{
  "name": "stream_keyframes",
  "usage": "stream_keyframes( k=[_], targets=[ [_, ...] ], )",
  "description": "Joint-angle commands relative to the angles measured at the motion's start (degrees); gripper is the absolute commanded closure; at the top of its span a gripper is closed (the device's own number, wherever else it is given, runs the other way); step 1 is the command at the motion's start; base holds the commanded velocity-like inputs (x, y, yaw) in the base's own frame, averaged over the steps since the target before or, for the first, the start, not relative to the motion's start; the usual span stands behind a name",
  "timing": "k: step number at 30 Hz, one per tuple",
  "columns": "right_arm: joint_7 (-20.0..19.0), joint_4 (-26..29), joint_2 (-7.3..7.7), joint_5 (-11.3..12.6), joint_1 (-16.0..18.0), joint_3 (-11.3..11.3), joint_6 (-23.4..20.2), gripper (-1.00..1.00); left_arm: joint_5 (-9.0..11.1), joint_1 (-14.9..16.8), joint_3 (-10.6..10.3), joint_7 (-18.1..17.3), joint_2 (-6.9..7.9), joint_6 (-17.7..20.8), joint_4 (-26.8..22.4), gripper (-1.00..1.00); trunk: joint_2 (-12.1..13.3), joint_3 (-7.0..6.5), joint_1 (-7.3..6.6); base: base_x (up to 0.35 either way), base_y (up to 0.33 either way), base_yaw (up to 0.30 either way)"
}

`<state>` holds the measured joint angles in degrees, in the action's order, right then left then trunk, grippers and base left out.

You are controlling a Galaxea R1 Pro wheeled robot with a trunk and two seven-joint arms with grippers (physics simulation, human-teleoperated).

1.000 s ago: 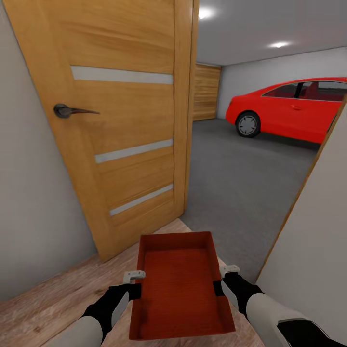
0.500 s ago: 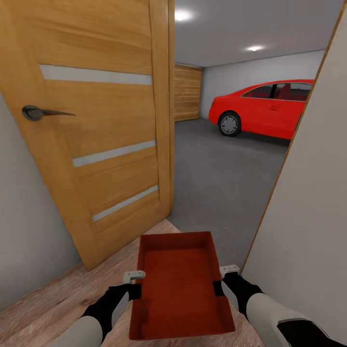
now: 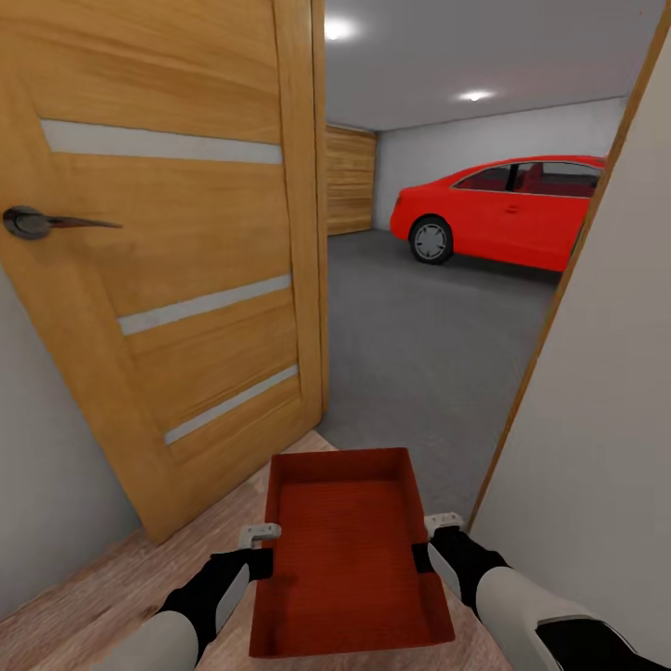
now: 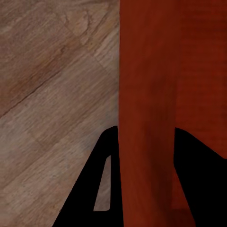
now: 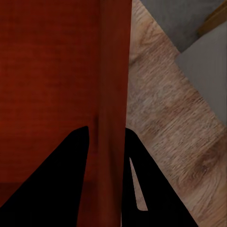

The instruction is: Move the two storage containers from the living room to the garage. In the garage, place one container on the floor and stack the other container on top of it (either order is fine).

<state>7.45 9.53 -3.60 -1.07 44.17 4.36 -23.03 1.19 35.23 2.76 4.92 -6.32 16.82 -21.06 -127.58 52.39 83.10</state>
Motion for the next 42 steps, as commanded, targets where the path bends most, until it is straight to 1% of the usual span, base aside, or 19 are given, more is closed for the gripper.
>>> stream_keyframes(
  k=[1,7,16,23,35,42],
  targets=[
    [0.1,0.1,0.01,-0.2,0.0,0.1,-0.4,1.0,-0.6,0.0,0.4,0.3,-0.01,0.4,-0.1,1.0,0.0,0.05,0.01,0.104,0.069,-0.001],
    [0.1,0.1,0.0,-0.2,0.0,0.1,-0.4,1.0,-0.6,0.0,0.4,0.3,-0.01,0.3,-0.1,1.0,0.0,0.05,0.01,0.081,0.03,0.0],
    [0.1,0.1,0.0,-0.2,0.0,0.1,-0.4,1.0,-0.6,0.0,0.4,0.3,-0.01,0.3,-0.1,1.0,0.0,0.05,0.01,0.202,0.003,0.0],
    [0.1,0.1,0.0,-0.2,0.0,0.1,-0.4,1.0,-0.6,0.0,0.4,0.3,-0.01,0.3,-0.1,1.0,0.0,0.05,0.01,0.029,0.0,-0.021],
    [0.1,0.1,0.0,-0.2,0.0,0.1,-0.4,1.0,-0.6,0.0,0.4,0.3,-0.01,0.4,-0.1,1.0,0.0,-0.11,0.01,0.002,0.004,-0.151],
    [0.1,0.1,0.01,-0.2,0.0,0.1,-0.4,1.0,-0.6,0.0,0.4,0.3,-0.01,0.4,-0.1,1.0,0.0,-0.12,0.01,0.0,0.193,-0.014]
  ],
)
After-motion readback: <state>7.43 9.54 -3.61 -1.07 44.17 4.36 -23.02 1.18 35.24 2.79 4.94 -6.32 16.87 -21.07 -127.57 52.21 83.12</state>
